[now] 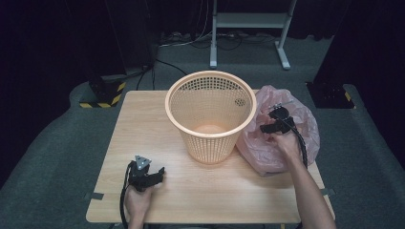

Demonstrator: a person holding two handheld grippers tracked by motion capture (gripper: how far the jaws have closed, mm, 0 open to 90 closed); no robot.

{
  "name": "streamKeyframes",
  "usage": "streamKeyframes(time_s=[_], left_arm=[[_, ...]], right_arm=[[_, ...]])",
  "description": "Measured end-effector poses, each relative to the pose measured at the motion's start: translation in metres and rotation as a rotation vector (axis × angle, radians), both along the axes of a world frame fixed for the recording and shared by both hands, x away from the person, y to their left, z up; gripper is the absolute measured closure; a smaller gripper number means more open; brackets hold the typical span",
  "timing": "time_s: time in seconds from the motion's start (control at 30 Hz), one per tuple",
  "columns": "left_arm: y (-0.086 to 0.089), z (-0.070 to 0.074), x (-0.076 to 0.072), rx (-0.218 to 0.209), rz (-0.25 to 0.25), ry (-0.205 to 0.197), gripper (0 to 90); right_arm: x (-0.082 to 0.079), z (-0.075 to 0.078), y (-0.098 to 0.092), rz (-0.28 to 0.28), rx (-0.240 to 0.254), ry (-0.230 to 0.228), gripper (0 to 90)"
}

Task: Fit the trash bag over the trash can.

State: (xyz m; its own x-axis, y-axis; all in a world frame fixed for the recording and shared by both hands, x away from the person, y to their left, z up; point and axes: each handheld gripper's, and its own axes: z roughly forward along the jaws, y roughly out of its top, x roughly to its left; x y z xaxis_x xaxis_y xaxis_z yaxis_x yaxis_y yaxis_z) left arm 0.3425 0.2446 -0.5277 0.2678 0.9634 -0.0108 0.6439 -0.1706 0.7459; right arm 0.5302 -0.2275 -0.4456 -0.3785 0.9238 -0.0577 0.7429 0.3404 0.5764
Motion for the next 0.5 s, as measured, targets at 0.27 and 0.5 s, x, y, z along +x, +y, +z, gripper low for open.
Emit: streamKeyframes(time_s=[0.27,0.5], left_arm=[[0.0,0.0,0.0,0.0,0.0,0.0,25.3],[0.0,0.0,0.0,0.002,-0.001,0.001,25.3]], right_arm=[[0.005,-0.017,-0.002,-0.026,0.006,0.037,28.1],[0.008,-0.027,0.0,-0.033,-0.007,0.06,32.9]])
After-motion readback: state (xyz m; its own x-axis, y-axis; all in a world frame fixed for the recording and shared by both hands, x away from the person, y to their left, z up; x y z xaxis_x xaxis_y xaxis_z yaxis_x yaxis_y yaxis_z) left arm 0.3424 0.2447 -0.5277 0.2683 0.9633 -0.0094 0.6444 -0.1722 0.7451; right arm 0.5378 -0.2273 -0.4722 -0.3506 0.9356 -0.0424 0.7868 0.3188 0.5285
